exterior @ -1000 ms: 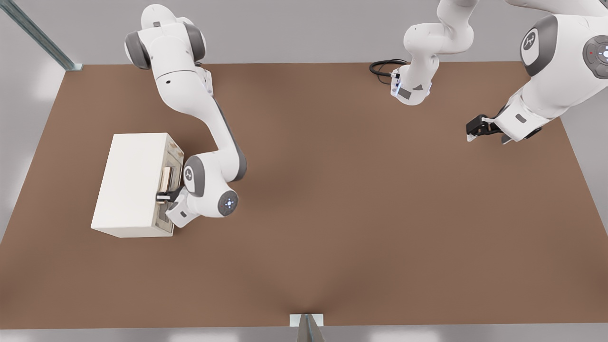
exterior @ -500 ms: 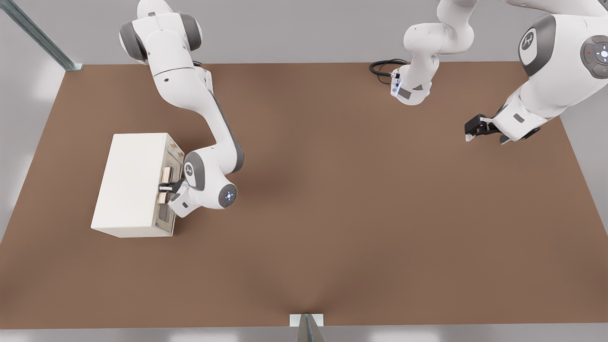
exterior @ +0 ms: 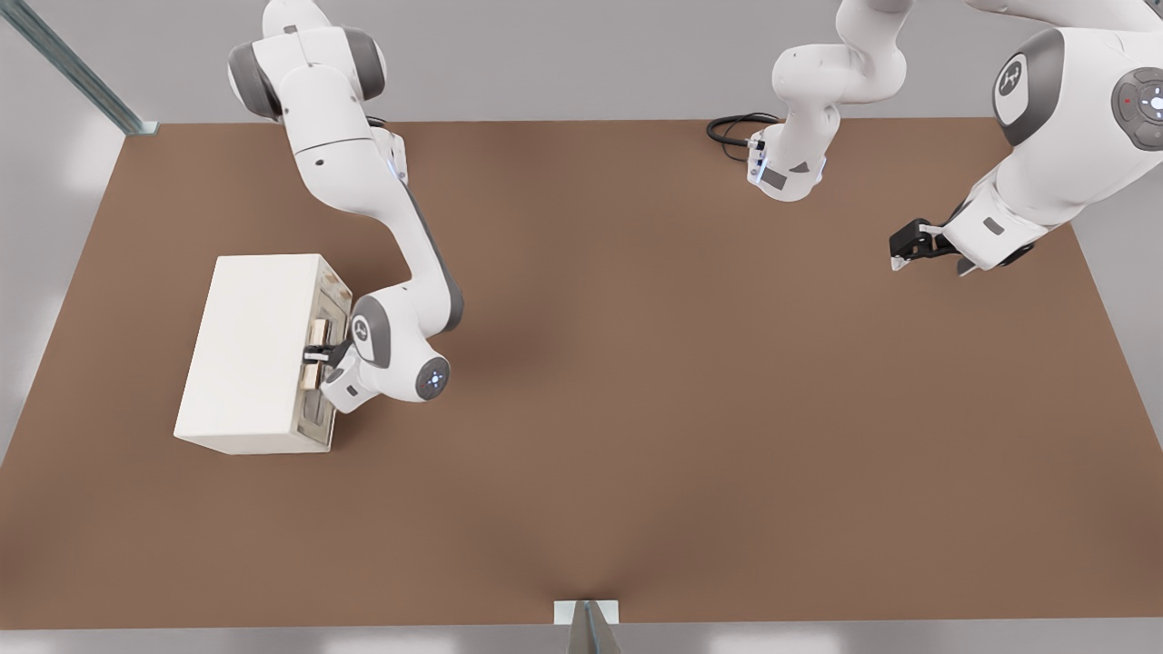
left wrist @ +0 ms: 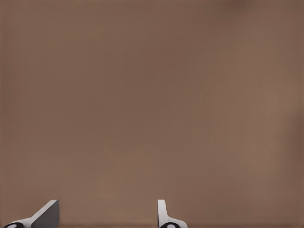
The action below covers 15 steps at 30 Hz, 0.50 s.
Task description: Keep left arm still and open the oven door with right arm
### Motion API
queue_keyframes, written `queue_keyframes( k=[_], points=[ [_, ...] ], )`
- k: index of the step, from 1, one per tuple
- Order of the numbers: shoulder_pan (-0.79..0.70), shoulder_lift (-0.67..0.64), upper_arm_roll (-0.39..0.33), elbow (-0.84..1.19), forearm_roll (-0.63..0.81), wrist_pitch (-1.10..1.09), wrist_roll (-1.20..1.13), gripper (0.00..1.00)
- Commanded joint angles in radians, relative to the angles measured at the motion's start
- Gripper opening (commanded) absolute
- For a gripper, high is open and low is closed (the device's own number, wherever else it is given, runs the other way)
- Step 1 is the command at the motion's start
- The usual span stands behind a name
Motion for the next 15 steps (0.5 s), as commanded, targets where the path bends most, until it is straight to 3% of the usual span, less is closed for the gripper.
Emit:
queue_keyframes(
  k=[1,7,10,12,15],
  points=[
    [0.002,0.006,0.0,0.0,0.0,-0.007,0.028,0.21],
    [0.014,0.004,0.003,0.02,0.0,-0.007,0.037,0.21],
    [0.049,0.007,0.059,0.081,0.01,-0.03,0.111,0.21],
    [0.036,-0.01,0.07,0.124,0.101,-0.029,0.138,0.21],
    [-0.098,-0.14,0.072,0.202,0.361,-0.012,-0.081,0.21]
  ],
)
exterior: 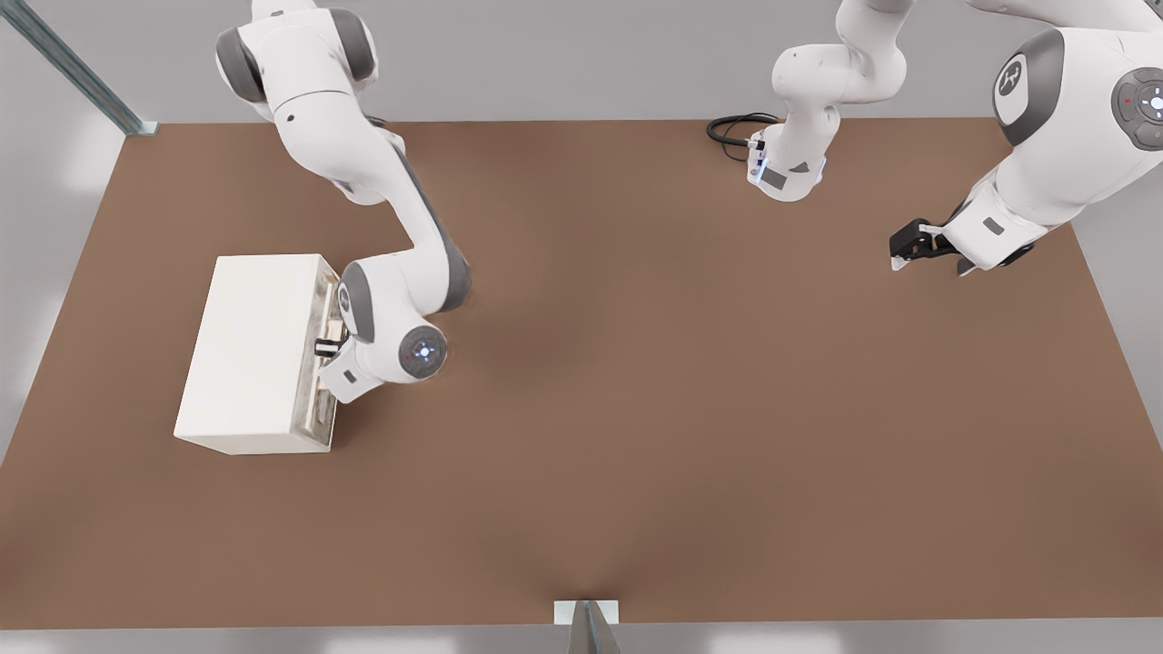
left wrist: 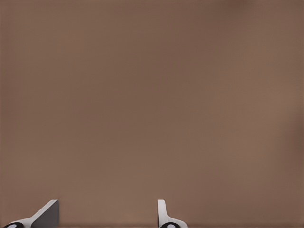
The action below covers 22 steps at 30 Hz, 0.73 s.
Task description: Keep left arm still and open the oven door with right arm
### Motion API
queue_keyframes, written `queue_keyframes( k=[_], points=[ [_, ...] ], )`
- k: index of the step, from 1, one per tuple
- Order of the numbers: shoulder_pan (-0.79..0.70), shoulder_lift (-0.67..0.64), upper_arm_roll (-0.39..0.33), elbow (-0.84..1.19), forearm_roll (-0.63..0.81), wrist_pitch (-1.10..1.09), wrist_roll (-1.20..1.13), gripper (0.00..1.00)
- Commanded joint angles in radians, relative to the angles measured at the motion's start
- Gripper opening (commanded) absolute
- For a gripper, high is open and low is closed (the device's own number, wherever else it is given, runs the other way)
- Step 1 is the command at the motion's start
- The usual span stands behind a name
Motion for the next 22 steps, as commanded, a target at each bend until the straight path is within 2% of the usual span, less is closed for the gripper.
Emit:
queue_keyframes(
  k=[1,2,3,5,7,22],
  points=[
    [-0.088,-0.127,0.001,0.017,0.263,0.004,-0.239,0.21],
    [-0.126,-0.179,-0.001,0.027,0.356,-0.008,-0.341,0.21],
    [-0.168,-0.231,-0.002,0.029,0.424,-0.013,-0.36,1.0],
    [-0.2,-0.233,-0.024,0.026,0.407,0.045,-0.409,1.0],
    [-0.202,-0.223,-0.028,0.026,0.456,0.11,-0.411,1.0],
    [-0.202,-0.222,-0.027,0.04,0.441,0.116,-0.411,1.0]
  ],
)
